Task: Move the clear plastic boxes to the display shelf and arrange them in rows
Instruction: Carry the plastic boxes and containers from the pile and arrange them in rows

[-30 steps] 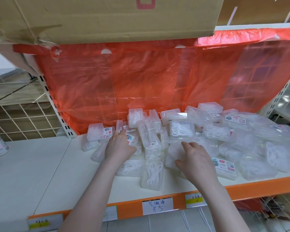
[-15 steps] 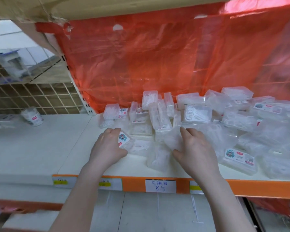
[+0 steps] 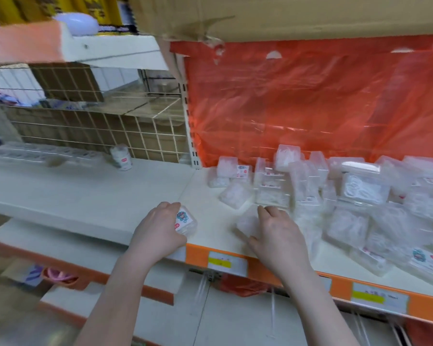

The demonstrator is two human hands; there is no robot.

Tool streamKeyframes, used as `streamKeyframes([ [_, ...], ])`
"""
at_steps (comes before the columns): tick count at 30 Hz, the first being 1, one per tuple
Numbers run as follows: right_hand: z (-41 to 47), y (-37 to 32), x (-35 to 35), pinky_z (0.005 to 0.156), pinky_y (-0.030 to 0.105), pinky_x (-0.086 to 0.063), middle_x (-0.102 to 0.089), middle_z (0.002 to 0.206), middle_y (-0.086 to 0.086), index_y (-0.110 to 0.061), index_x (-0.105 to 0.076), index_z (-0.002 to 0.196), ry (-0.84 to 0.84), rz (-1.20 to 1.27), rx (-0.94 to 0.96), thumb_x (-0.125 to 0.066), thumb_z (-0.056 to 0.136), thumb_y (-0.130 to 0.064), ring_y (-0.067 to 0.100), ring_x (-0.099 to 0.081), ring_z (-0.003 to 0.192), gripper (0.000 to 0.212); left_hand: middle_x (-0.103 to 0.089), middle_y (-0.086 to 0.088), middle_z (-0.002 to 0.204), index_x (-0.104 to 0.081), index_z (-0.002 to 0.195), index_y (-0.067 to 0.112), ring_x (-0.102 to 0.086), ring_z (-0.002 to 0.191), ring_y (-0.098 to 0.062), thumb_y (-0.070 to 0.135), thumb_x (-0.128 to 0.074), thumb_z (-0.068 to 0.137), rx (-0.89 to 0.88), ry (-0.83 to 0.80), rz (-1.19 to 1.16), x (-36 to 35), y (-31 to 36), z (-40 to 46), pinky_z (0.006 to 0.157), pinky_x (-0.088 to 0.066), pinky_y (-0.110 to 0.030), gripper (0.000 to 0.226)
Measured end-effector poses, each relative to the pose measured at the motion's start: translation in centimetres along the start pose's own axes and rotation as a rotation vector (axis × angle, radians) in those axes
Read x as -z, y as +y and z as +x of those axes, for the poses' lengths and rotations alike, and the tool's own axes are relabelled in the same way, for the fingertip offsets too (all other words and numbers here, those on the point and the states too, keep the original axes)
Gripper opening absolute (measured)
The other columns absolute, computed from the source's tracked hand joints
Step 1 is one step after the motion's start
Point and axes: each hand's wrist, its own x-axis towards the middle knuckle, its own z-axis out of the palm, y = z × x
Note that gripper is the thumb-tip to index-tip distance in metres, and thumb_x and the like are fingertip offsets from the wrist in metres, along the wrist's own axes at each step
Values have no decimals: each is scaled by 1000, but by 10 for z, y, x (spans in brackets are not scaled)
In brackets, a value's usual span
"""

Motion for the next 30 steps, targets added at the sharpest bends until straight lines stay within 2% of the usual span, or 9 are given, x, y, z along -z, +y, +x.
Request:
streamKeyframes([
  [4,9,-71,-19,85,31,-39,-55,113,5,-13,-52,109,25,-8,52,-58,84,-36,26,-50,107,35,-49,-3,109,-50,116,17,-51,108,-22,21,-64,72,-13,19,-17,21,-65,-9,81,-44,-30,46],
  [7,17,-132,-33,87,34,-40,-56,112,8,-11,-53,112,3,5,85,-58,83,-34,28,-51,109,38,-47,-1,110,-48,117,19,-50,108,-22,21,-61,75,-20,24,2,38,-118,-14,75,-40,-27,44],
  [11,25,-209,-49,89,30,-37,-52,117,6,-12,-49,116,-19,28,135,-52,84,-32,25,-48,112,39,-47,-2,123,-43,131,19,-48,112,-21,23,-64,77,7,35,24,61,-192,-21,84,-45,-31,58],
  [15,35,-268,-64,86,28,-36,-51,120,3,-14,-46,120,-33,17,152,-49,84,-28,23,-47,113,39,-47,-2,121,-42,132,18,-48,111,-22,22,-63,75,51,30,18,79,-254,-29,85,-46,-32,60],
  [22,70,-340,-88,79,26,-36,-52,120,3,-14,-48,119,-52,15,197,-51,83,-23,22,-48,110,38,-43,-1,129,-36,138,17,-47,114,-20,21,-63,77,125,28,17,100,-328,-16,84,-48,-34,66],
  [27,111,-375,-110,80,26,-36,-52,120,2,-15,-48,121,-59,26,215,-52,83,-25,21,-47,111,39,-45,-1,128,-36,139,16,-48,113,-19,22,-63,78,149,24,30,106,-371,12,82,-49,-33,67],
  [30,141,-398,-125,79,26,-35,-52,120,2,-15,-48,118,-86,47,221,-52,83,-27,21,-47,111,37,-45,-1,129,-33,141,16,-47,115,-19,22,-63,79,156,35,32,112,-399,37,87,-48,-32,70],
])
